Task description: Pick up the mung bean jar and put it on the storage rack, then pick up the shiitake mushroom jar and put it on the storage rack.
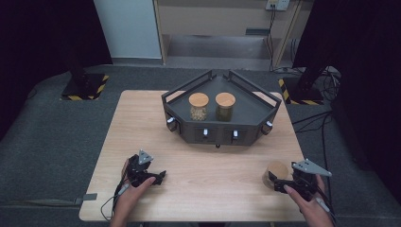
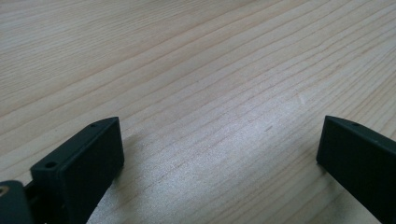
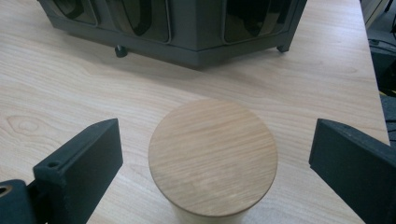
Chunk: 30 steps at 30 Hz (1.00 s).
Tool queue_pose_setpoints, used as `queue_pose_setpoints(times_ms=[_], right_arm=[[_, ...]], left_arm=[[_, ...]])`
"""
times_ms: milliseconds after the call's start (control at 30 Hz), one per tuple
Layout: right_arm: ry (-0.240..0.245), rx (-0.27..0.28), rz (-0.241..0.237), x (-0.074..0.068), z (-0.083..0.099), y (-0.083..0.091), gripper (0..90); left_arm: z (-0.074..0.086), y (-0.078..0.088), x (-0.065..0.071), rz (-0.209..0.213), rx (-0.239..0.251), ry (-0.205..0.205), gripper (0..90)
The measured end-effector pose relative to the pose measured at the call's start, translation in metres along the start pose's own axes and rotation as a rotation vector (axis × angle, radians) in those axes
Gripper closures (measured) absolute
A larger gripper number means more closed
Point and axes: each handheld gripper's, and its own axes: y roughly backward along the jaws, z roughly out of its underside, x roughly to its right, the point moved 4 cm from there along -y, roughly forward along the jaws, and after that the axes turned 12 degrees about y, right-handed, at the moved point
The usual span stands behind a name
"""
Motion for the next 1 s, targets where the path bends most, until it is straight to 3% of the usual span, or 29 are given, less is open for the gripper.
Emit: queue_pose_setpoints(times_ms=[1000], right_arm=[[-0.036, -0.037, 0.009, -0.007, 0.03, -0.016, 4.0]], left_arm=[[0.0, 0.0, 0.0, 0.001, 0.0, 0.0, 0.0]])
